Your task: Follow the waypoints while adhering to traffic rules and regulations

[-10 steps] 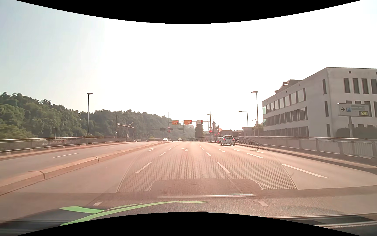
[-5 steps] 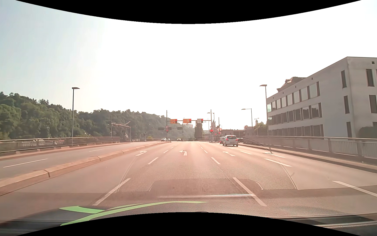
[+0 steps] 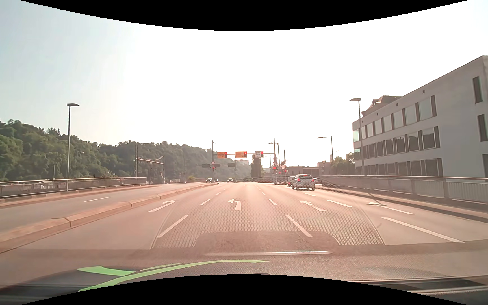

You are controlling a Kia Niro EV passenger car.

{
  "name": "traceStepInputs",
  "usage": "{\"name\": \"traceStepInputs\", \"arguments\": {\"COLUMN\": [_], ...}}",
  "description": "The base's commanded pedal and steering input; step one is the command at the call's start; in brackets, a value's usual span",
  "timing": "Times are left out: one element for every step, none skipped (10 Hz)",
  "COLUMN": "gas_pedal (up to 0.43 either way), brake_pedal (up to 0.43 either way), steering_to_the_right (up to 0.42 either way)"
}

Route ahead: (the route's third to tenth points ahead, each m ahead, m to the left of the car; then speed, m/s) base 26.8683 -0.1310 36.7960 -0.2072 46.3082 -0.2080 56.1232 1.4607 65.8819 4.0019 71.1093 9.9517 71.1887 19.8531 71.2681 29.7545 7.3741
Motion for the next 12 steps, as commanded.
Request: {"name": "traceStepInputs", "arguments": {"gas_pedal": [0.000,0.000,0.000,0.000,0.000,0.000,0.000,0.000,0.000,0.000,0.000,0.000], "brake_pedal": [0.000,0.000,0.000,0.000,0.000,0.000,0.000,0.000,0.000,0.000,0.000,0.000], "steering_to_the_right": [0.002,0.002,0.002,0.001,0.000,-0.001,-0.002,-0.001,-0.001,-0.001,-0.001,-0.001]}}
